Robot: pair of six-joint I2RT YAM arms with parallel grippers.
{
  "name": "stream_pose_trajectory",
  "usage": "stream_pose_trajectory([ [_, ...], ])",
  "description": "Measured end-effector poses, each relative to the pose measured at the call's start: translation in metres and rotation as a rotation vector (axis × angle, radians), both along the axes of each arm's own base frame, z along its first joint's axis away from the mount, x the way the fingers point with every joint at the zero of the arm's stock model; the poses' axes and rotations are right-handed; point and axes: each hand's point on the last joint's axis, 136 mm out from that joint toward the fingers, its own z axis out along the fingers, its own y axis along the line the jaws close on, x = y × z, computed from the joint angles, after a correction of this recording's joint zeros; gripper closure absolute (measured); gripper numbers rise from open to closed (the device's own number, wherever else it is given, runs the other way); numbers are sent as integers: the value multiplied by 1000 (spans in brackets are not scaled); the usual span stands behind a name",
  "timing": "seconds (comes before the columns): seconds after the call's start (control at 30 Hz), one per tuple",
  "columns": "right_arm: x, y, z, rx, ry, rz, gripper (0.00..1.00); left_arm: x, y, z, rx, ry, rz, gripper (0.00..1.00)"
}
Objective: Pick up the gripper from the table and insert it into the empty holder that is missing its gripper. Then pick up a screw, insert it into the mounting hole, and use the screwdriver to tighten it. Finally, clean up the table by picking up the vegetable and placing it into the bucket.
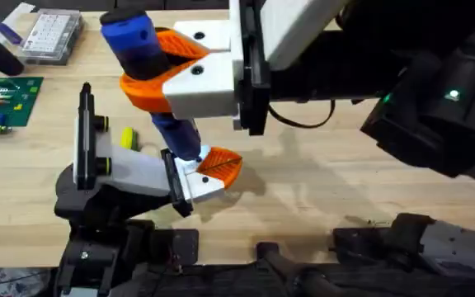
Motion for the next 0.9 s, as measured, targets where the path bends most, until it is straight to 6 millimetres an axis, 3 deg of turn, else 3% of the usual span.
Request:
stream_pose_trajectory([
  [0.9, 3, -2, -1, -4, 3, -9, 955, 0, 0, 0, 0, 0, 0, 987],
])
